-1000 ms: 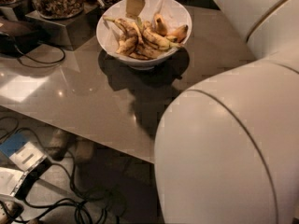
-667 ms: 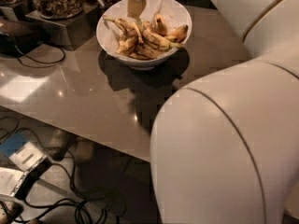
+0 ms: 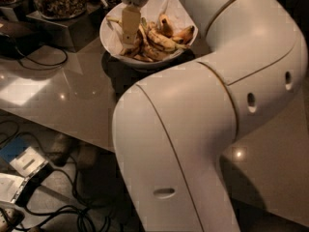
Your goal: Pick banana from white bowl
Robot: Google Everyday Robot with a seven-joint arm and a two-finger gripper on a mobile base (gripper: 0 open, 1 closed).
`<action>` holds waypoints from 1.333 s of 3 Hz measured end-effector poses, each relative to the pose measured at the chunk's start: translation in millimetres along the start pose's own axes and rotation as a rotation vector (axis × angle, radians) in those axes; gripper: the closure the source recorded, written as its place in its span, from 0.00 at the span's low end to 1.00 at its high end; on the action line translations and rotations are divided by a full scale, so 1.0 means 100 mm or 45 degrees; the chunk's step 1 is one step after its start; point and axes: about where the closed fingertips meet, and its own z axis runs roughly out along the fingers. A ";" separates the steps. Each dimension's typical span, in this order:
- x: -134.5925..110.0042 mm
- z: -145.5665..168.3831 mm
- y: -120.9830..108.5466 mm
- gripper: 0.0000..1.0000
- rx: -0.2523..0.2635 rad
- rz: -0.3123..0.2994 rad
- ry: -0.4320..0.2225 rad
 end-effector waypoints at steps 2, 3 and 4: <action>0.10 0.00 0.00 0.00 -0.069 0.103 -0.185; 0.20 -0.09 0.01 0.00 -0.150 0.242 -0.374; 0.22 -0.19 -0.03 0.00 -0.202 0.311 -0.512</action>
Offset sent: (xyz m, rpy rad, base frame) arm -0.0023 -0.0353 0.0310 0.4656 0.1842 -0.0843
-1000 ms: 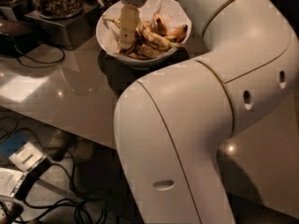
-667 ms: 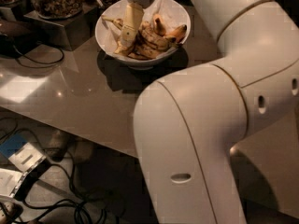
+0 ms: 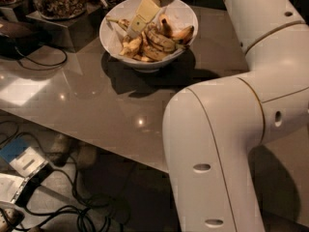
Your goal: Pick banana from white bowl
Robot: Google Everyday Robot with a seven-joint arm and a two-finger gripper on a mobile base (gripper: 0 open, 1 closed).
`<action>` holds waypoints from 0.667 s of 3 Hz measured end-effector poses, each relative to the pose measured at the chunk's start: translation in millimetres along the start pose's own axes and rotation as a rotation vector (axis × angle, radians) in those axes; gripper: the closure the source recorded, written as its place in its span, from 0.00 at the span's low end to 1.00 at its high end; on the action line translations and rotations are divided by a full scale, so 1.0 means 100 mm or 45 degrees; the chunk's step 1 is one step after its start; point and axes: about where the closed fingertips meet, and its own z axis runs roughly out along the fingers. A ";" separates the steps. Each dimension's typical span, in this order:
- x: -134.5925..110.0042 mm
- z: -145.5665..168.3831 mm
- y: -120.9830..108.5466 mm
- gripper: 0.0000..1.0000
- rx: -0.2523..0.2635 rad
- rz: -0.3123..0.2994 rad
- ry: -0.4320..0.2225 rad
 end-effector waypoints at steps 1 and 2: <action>-0.04 0.03 -0.04 0.00 0.011 0.000 -0.013; -0.10 0.02 -0.12 0.00 0.100 -0.027 0.030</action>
Offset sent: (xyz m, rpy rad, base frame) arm -0.0018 0.0013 0.0013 -0.1414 -0.1456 -0.0691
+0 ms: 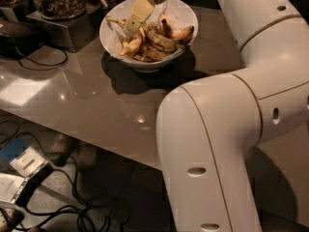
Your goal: Pick banana from white bowl
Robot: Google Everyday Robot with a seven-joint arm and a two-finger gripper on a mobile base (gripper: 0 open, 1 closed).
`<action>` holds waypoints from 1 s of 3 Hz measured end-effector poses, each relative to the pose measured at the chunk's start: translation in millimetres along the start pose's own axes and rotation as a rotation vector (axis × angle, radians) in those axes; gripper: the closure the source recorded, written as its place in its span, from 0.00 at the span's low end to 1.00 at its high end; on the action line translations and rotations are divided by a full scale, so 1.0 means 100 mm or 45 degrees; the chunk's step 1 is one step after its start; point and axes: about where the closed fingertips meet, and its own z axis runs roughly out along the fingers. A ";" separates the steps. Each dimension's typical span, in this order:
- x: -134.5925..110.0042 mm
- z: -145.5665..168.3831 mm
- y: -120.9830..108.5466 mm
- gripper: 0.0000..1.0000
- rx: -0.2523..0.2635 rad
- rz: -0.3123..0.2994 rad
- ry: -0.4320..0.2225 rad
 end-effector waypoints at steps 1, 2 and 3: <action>0.01 0.00 -0.14 0.00 0.157 0.064 0.151; 0.11 0.02 -0.19 0.00 0.241 0.156 0.268; 0.13 0.07 -0.20 0.00 0.246 0.164 0.280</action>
Offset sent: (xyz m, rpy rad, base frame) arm -0.0049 -0.0233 -0.0195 -0.3216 -0.0070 -0.3550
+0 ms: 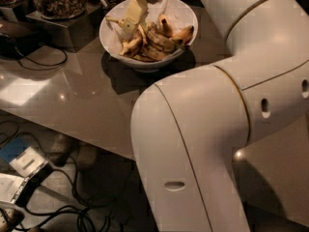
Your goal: Pick banana from white bowl
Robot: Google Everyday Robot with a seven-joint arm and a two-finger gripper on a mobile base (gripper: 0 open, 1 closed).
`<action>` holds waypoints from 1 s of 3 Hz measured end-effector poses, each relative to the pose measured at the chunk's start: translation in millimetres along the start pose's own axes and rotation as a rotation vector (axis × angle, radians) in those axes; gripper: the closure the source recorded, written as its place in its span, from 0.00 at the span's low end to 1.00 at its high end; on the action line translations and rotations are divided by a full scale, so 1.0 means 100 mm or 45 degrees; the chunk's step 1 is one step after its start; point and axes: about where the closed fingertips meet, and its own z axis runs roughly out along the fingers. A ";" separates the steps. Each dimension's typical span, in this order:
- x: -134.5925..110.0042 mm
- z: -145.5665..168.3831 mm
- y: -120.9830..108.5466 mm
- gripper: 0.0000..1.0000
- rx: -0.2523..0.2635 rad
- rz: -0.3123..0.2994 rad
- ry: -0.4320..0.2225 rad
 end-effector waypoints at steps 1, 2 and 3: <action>-0.01 0.02 0.09 0.00 -0.058 -0.007 -0.031; 0.00 0.10 0.20 0.00 -0.106 0.015 -0.004; -0.01 0.18 0.29 0.00 -0.129 0.029 0.044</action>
Offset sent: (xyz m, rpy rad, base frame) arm -0.0292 0.0182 -0.0203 0.0330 0.1382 0.0083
